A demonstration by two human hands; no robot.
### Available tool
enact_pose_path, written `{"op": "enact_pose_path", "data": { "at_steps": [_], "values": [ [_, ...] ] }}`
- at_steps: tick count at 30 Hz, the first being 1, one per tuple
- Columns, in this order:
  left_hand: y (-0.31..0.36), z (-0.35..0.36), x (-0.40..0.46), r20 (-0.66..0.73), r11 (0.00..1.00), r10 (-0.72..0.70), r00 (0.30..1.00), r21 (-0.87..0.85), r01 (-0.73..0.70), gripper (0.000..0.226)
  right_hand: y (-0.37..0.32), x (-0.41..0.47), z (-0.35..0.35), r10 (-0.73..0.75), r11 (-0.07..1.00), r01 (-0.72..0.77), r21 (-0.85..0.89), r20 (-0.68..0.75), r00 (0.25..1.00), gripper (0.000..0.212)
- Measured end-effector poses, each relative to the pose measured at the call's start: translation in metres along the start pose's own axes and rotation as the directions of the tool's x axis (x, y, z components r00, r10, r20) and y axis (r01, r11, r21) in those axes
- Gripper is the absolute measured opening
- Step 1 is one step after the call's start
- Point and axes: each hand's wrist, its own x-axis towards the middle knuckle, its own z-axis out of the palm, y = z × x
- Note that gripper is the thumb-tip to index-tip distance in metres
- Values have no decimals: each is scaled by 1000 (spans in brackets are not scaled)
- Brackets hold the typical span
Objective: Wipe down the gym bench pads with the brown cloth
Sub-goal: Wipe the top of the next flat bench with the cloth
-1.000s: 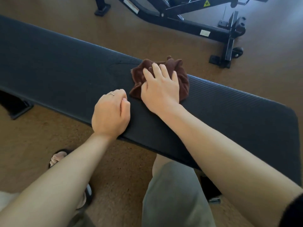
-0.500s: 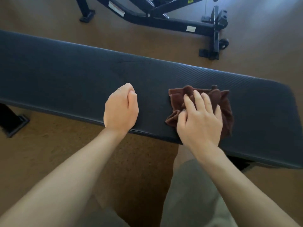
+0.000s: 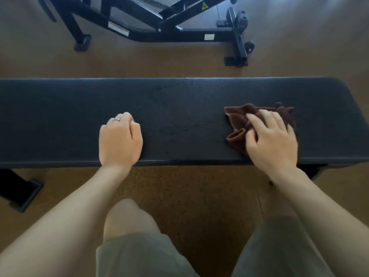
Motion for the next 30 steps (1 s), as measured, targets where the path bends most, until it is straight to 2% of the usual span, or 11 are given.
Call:
{"op": "enact_pose_path", "data": {
  "at_steps": [2,3,6,8,11,15,17,20,26,28,30],
  "values": [
    [1,3,0,3,1000,-12,1000,16,12,31,-20,2,4,137,990,-137,-32,-2,991,56],
    [1,3,0,5,1000,-12,1000,25,12,31,-39,-1,7,138,989,-138,-46,-7,990,55],
    [1,2,-1,17,1000,8,1000,22,-8,30,-105,-13,17,-78,996,76,40,56,995,54],
    [0,0,-1,26,1000,15,1000,4,-15,30,-135,-11,17,-250,961,228,159,136,959,53],
    [-3,1,-2,29,1000,17,999,10,-17,31,-139,-1,4,-359,919,303,253,216,908,59],
    [-3,2,-2,25,1000,16,1000,12,-17,29,-98,-40,-3,-423,904,427,41,242,873,97],
    [-2,1,-2,33,1000,19,999,6,-19,29,-85,-52,6,-421,899,437,-29,220,880,103],
    [-4,0,-3,45,1000,20,999,-19,-19,34,-80,-40,12,-440,897,441,-17,42,897,79],
    [-2,0,-3,57,1000,3,998,-23,-2,35,-74,-27,1,-534,839,535,101,-37,844,44],
    [-2,-1,-2,56,1000,9,998,-15,-9,30,-85,-21,-14,-419,848,419,323,-72,905,34],
    [-2,-1,-2,57,1000,8,998,-11,-7,30,-100,-8,-32,-207,771,197,606,-55,977,24]
  ]
}}
